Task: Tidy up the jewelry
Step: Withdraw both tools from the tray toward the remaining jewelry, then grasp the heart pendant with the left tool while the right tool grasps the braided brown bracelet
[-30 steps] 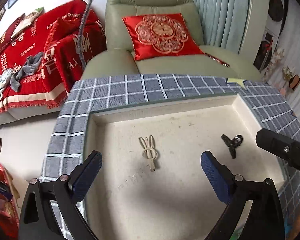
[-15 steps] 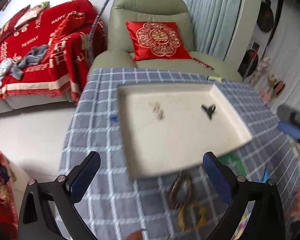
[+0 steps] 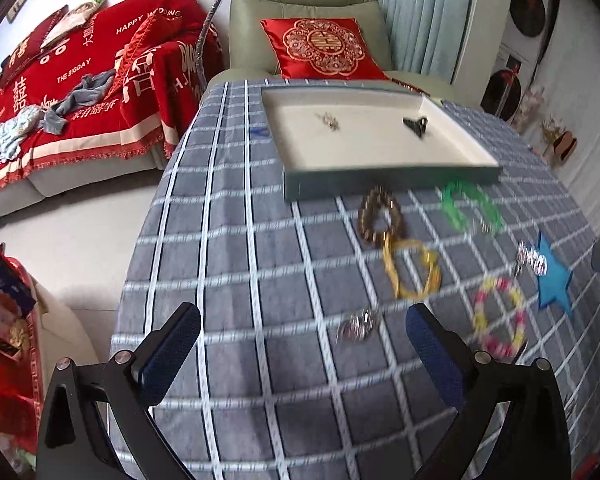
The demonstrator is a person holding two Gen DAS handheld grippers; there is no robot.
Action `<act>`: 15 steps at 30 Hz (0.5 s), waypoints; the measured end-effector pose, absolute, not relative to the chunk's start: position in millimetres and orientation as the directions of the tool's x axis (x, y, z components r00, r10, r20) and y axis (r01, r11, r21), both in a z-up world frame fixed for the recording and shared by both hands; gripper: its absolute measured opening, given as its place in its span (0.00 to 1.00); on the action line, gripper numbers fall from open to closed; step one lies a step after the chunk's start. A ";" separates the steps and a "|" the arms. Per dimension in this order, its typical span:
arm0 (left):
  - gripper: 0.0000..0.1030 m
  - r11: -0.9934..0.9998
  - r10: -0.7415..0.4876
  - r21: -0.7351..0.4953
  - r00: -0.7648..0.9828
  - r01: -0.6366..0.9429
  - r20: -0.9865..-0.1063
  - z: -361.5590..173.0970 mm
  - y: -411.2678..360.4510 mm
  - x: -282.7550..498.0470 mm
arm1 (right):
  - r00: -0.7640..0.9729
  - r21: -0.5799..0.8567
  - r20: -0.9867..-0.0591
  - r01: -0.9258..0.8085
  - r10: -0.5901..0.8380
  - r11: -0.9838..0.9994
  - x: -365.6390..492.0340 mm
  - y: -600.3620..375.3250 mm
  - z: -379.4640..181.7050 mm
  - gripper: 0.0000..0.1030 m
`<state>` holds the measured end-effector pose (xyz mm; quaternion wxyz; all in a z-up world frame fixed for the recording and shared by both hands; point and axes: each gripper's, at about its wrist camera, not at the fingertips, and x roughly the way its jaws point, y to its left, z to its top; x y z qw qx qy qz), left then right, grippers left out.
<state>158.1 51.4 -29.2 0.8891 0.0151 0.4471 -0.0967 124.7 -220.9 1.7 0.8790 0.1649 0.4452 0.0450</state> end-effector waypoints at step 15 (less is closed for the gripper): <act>1.00 0.975 -0.129 0.000 0.561 0.223 -0.817 -50.6 40.8 148.5 | 0.499 0.193 -0.857 0.076 0.131 0.978 63.5 -191.4 -55.6 1.00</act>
